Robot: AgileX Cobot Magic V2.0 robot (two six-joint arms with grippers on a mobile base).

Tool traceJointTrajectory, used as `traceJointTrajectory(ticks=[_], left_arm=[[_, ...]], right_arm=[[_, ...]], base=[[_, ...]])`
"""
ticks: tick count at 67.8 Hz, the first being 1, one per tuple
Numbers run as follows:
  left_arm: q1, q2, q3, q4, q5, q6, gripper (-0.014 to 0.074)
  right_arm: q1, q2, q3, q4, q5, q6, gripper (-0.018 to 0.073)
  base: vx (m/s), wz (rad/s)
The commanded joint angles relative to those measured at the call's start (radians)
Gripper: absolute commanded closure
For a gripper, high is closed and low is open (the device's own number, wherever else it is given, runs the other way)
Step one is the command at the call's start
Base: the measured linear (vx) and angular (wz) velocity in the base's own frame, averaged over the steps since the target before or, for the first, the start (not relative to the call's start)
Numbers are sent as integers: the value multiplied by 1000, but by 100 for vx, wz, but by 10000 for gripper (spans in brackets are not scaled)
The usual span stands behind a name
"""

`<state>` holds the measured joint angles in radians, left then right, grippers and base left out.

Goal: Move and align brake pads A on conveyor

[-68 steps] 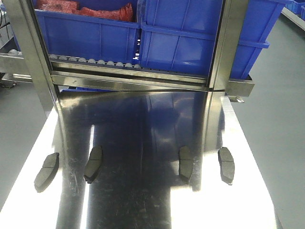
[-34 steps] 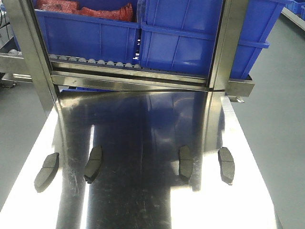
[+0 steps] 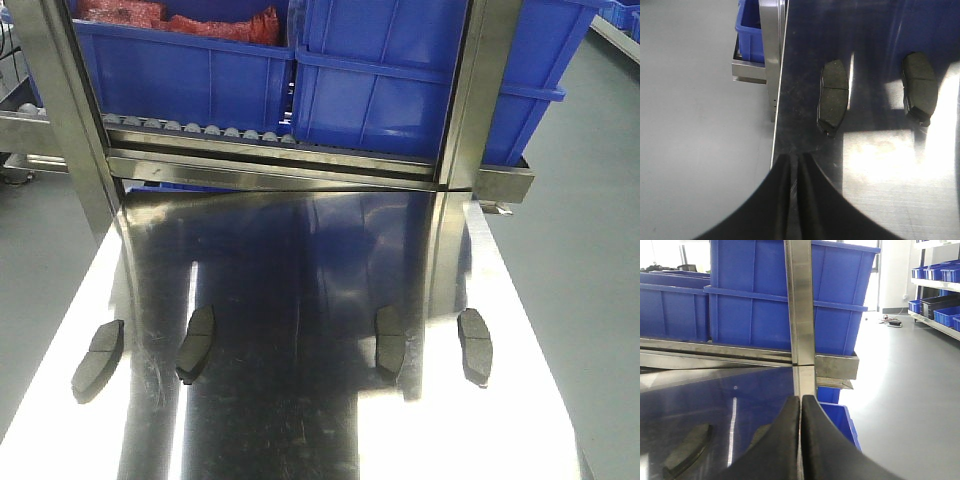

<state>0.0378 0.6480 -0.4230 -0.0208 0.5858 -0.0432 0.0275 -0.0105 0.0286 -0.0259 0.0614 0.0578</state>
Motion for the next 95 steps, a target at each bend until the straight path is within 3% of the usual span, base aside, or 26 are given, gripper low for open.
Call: traceJointTrajectory(ticks=[1,17,27,43,57,69,76,95], left_arm=[[3,3,-32,0,-51,1,479],[3,3,-32,0,-40,3,188],[3,3,-29,0,-40,3,92],[3,3,-35,-8,-48,0,94],[3,135,-195,-19,4,67,94],[-3,340,-345,-163,86,234,94],[-37,472,-416,-225,131,314,94],[-114,762,-562,-154,154,241,94]], right_arm=[[-5,-12,11,-11,-69,-5,571],[-5,-12,11,-11,-69,-5,571],[-5,-12,11,-11,-69,-5,571],[-5,-12,11,-11,-69,-5,571],[-5,-12,11,-11,-68,-5,571],[-5,-12,11,-11,-68,-5,571],[-5,-12,11,-11,-68,-5,571],[-5,-12,11,-11,-68,-5,571]], base=[[0,0],[0,0],[0,0],[0,0],[0,0],[0,0],[0,0],[0,0]])
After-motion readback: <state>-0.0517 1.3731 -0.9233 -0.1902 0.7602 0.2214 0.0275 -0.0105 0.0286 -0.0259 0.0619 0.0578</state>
